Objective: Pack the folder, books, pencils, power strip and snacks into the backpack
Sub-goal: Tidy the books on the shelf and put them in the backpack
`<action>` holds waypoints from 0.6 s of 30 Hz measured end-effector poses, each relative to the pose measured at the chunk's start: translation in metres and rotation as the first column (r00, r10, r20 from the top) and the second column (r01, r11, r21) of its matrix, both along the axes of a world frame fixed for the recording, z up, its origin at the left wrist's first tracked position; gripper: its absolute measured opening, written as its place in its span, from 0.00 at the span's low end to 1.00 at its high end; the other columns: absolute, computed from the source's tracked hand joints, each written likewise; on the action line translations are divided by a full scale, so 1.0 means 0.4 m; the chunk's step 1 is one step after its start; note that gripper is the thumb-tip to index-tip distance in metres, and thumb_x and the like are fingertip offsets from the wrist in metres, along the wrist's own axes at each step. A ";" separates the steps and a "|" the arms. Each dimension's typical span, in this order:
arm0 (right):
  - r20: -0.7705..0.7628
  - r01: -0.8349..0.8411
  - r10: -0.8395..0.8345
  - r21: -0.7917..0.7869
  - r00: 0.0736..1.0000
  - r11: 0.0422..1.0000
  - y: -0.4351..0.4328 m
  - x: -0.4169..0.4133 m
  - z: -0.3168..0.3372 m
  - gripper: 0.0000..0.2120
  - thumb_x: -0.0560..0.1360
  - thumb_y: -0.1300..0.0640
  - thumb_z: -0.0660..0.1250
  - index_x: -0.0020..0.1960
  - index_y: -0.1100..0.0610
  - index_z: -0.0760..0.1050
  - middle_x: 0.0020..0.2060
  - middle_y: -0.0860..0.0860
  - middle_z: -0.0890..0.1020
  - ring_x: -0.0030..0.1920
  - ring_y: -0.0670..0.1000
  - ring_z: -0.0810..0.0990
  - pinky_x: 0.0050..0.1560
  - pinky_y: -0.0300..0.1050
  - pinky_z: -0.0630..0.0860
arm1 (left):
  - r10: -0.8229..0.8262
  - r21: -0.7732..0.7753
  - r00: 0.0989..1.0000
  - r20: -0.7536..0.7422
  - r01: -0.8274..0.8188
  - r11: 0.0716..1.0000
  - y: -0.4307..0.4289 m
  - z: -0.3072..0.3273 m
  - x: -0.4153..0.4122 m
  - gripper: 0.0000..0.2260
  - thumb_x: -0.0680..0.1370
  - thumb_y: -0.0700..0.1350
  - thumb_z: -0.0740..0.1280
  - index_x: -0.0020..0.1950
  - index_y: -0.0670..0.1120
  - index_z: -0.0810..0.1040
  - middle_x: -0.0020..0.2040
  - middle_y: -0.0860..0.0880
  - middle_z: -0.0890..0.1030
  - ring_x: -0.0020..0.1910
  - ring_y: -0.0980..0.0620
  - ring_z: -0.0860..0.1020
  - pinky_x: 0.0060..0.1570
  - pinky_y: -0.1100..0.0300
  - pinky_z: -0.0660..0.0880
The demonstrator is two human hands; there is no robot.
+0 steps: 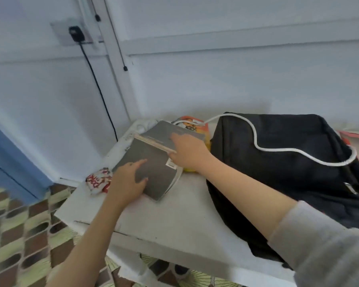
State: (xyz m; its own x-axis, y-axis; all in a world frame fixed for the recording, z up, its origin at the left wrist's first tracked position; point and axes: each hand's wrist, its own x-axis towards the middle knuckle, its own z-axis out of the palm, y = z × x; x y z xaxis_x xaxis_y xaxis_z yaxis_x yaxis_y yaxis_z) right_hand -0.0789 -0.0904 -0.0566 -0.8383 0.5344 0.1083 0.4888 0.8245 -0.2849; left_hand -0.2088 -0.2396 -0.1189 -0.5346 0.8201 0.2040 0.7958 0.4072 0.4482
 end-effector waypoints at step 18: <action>-0.625 0.004 -0.216 -0.322 0.750 0.947 0.045 -0.046 -0.024 0.29 0.74 0.69 0.58 0.67 0.43 0.64 0.41 0.54 0.80 0.41 0.52 0.79 0.44 0.35 0.74 | -0.094 0.422 0.933 0.348 -0.067 0.904 -0.010 -0.039 0.007 0.39 0.72 0.54 0.70 0.71 0.65 0.44 0.69 0.66 0.51 0.71 0.53 0.59 0.69 0.52 0.61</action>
